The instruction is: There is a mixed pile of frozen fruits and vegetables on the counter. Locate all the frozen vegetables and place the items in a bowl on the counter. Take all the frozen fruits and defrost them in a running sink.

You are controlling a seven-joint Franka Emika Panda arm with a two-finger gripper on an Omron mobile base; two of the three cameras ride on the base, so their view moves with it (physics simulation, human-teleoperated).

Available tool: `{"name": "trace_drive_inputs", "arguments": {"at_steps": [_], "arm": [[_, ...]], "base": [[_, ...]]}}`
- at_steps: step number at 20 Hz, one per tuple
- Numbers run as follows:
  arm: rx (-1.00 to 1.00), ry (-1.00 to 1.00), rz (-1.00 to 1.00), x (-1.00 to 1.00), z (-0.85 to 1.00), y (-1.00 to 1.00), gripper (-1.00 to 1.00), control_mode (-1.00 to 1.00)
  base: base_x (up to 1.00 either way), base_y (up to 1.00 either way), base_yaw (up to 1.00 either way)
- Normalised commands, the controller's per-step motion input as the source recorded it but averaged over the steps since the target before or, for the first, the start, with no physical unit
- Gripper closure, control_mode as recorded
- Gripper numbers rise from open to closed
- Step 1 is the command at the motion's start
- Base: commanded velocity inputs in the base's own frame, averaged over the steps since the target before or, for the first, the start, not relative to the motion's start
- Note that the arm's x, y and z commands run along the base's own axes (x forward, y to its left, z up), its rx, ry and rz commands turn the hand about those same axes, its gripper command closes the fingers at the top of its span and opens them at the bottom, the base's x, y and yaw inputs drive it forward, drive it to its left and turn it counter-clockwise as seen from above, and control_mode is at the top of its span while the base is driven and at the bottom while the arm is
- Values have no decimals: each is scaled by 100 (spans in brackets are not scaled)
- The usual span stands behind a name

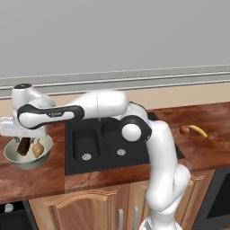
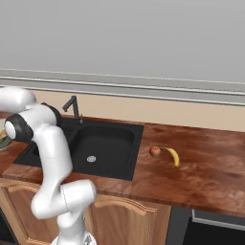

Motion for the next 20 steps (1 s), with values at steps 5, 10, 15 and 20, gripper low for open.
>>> {"name": "trace_drive_inputs", "arguments": {"at_steps": [5, 10, 15, 20], "arm": [[8, 7, 5, 0, -3, -32, -100, -100], [4, 9, 5, 0, 7, -18, -100, -100], [-1, 5, 15, -19, 63, -25, -100, -100], [-6, -5, 21, -22, 33, -72, -100, -100]], "base": [[0, 0, 0], [0, 0, 0], [0, 0, 0], [0, 0, 0]]}}
